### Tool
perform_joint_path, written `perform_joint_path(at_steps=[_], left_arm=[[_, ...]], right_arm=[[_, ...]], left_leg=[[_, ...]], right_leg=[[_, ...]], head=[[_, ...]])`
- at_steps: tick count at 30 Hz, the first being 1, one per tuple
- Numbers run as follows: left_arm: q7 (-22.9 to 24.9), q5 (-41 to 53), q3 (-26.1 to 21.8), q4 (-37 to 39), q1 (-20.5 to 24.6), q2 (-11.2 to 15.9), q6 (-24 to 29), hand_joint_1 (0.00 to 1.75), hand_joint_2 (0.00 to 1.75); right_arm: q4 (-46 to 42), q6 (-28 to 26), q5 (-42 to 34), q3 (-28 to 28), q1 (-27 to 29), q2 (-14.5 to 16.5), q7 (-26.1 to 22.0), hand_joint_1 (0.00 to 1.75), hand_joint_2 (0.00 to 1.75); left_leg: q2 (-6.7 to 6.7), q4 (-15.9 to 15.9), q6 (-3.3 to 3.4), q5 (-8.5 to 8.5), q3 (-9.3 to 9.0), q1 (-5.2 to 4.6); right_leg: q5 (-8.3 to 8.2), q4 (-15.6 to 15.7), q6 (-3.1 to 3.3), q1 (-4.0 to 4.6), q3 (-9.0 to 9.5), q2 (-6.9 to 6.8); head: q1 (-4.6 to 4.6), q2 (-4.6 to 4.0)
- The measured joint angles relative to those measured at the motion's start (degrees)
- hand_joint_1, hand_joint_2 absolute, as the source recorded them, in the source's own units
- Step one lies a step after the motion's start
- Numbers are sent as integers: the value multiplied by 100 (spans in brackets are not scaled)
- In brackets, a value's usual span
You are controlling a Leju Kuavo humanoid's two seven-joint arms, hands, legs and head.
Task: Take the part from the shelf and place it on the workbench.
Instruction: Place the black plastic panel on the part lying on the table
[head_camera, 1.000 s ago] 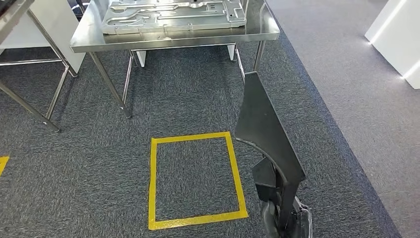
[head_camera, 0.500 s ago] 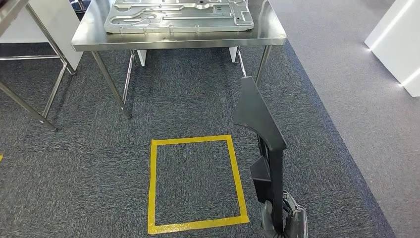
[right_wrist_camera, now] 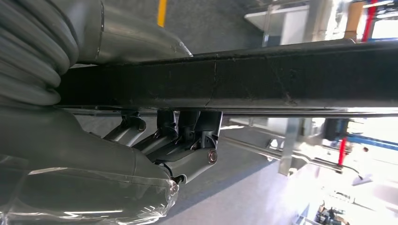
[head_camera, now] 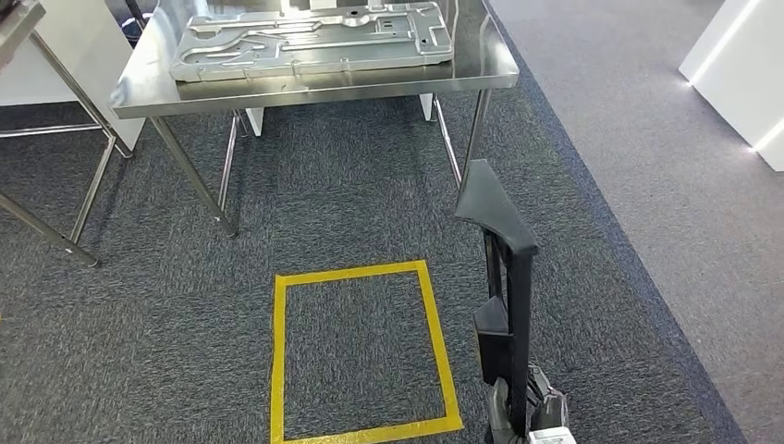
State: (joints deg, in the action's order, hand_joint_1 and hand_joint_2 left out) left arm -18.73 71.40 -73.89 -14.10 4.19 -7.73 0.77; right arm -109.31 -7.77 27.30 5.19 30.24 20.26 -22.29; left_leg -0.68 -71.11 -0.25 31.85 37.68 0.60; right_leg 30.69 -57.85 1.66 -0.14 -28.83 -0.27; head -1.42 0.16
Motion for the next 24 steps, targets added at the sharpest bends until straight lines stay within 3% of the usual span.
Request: perform_joint_path(at_steps=[2, 3, 5, 8, 10, 12, 13, 14, 17, 18, 22, 24], left_arm=[[2, -2, -27, 0, 2, 10, 8, 0, 175], [3, -1, -35, 0, 16, 14, 10, 0, 175], [3, 0, -44, 0, 33, 17, 13, 0, 175], [2, 1, -50, 0, 11, 16, 13, 0, 175], [2, 3, -51, 0, 11, 16, 13, 0, 175], [2, 5, -51, 0, 15, 16, 11, 0, 175], [2, 7, -51, 0, 9, 16, 9, 0, 175], [1, 9, -51, 0, -2, 15, 7, 0, 175], [1, 20, -52, 0, -35, 10, 0, 0, 175], [2, 23, -53, 0, -33, 8, -1, 0, 175], [3, 54, -53, 0, -37, 10, -3, 0, 175], [4, 68, -53, 0, -26, 18, -8, 0, 175]], right_arm=[[54, -23, 137, -6, -1, 0, 61, 175, 175], [73, -27, 169, -10, -1, -1, 79, 175, 175], [97, -27, 189, -18, -2, -2, 96, 175, 175], [113, -25, 224, -26, -6, -5, 115, 175, 175], [128, -20, 303, -41, -17, -7, 154, 175, 175], [167, -17, 398, -60, -25, -7, 197, 175, 175], [194, -14, 428, -67, -25, -7, 209, 175, 175], [221, -11, 448, -73, -24, -7, 216, 175, 175], [296, -3, 457, -90, -28, -8, 202, 175, 175], [320, -5, 458, -93, -31, -9, 191, 175, 175], [379, -19, 475, -98, -14, -8, 170, 175, 175], [384, -37, 504, -98, -28, -5, 167, 175, 175]], left_leg=[[-131, 676, 84, -409, -227, -49], [-189, 896, 126, -480, -312, -76], [-193, 1052, 180, -435, -363, -111], [-29, 1154, 240, -412, -472, -61], [60, 1200, 276, -390, -555, -38], [147, 1207, 289, -348, -602, -31], [181, 1207, 286, -317, -636, -29], [211, 1207, 277, -277, -689, -25], [260, 1211, 220, -136, -881, -16], [266, 1216, 189, -96, -911, -16], [247, 1148, 16, -53, -1028, -26], [192, 865, -25, 116, -965, -19]], right_leg=[[126, -6, -38, 26, 142, -55], [178, -7, -71, 39, 187, -93], [221, -11, -143, 56, 248, -172], [266, -198, -226, 39, 227, -172], [469, -751, -294, 1, -99, -69], [708, -1396, -350, -45, -597, -23], [726, -1548, -367, -61, -776, -21], [623, -1511, -372, -71, -866, -20], [-144, -623, -329, -64, -730, -8], [-236, -398, -295, -45, -687, -2], [-271, -177, -79, -12, -552, 21], [-269, -131, -4, -27, -410, 8]], head=[[6, 1], [8, 1], [-5, 0], [-30, 0], [-57, 1], [-63, 2], [-63, 2], [-65, 2], [-64, 1], [-59, 1], [-37, 1], [10, 1]])
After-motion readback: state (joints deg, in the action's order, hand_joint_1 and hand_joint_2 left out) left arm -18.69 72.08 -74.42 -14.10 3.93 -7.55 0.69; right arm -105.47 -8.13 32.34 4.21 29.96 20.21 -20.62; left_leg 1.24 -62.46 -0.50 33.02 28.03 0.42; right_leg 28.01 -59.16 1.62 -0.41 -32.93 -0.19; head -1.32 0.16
